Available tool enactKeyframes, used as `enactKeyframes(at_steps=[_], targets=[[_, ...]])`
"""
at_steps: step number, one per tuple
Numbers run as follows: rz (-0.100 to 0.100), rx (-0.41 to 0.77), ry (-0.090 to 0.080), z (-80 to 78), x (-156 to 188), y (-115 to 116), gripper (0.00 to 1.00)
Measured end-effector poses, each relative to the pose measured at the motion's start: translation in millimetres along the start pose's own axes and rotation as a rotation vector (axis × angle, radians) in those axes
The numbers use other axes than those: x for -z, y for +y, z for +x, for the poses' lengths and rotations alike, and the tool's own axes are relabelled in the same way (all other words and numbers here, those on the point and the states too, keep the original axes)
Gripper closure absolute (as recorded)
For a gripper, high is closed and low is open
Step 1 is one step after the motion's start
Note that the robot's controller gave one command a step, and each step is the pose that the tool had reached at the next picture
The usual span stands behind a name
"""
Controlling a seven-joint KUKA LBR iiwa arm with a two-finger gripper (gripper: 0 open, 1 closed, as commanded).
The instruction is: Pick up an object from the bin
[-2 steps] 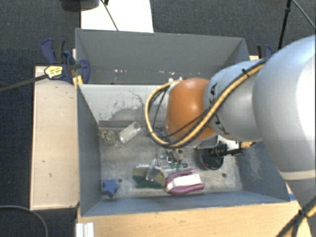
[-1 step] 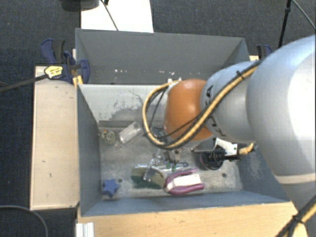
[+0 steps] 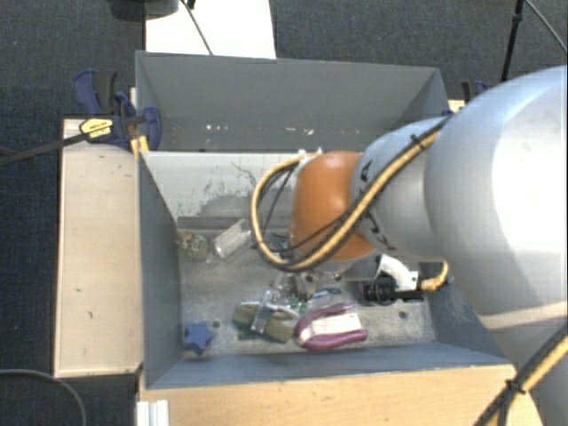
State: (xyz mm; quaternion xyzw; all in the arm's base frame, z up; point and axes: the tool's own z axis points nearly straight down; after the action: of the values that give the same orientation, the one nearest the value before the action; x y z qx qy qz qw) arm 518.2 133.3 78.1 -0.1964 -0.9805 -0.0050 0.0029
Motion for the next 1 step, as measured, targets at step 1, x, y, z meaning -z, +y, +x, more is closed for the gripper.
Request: enactKeyframes(at_steps=[1], targets=[[-0.008,-0.098,-0.001,-3.9,0.4,-15.0,0.00]])
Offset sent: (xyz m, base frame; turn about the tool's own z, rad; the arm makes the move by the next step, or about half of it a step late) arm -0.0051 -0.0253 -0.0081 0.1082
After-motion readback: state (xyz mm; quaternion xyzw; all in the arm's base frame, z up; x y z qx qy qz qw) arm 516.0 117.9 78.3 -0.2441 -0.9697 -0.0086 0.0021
